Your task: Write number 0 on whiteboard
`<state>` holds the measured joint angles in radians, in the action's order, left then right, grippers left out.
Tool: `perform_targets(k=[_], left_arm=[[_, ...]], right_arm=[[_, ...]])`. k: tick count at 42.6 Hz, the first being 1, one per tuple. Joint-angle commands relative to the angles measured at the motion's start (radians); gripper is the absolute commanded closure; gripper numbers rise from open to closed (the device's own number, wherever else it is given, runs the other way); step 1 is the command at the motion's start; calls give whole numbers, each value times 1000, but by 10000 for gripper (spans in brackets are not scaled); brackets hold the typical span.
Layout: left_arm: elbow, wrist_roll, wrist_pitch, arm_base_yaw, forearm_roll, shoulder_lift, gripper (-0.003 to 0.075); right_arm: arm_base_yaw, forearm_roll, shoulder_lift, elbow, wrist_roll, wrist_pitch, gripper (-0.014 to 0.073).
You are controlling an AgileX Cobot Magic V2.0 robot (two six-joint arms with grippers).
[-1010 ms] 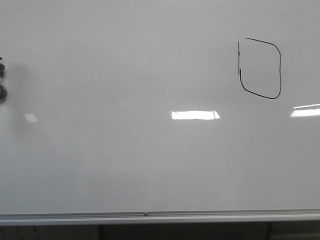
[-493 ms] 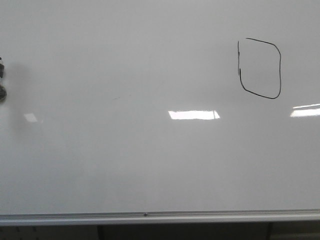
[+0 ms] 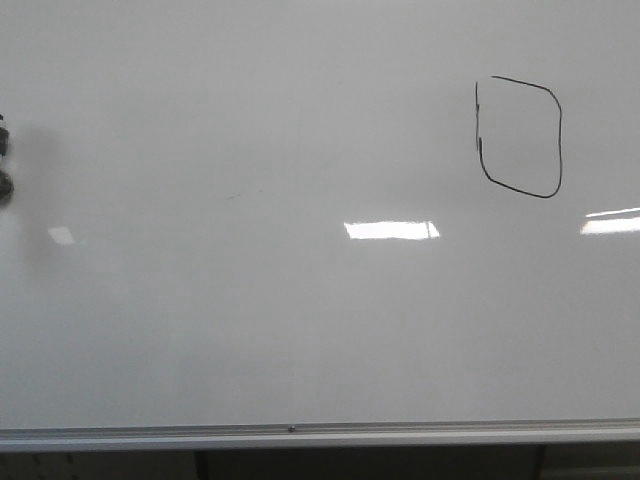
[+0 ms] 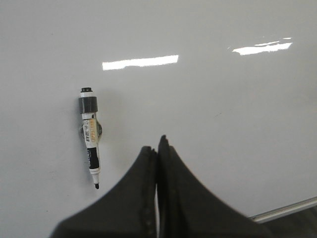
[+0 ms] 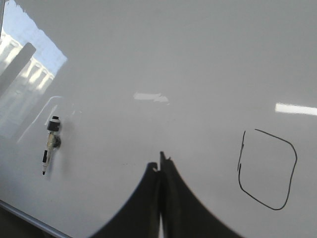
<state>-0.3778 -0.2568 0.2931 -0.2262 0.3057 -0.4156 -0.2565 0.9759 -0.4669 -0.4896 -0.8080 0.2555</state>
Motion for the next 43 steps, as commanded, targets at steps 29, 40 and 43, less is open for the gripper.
perform_targets(k=[29, 40, 43], left_arm=[[408, 342, -293, 216, -295, 439, 740], [406, 342, -196, 237, -295, 439, 740], [406, 342, -196, 237, -295, 439, 740]], right_arm=[[0, 23, -3, -28, -10, -32, 662], [0, 23, -3, -28, -10, -28, 662], [0, 23, -3, -28, -10, -26, 662]])
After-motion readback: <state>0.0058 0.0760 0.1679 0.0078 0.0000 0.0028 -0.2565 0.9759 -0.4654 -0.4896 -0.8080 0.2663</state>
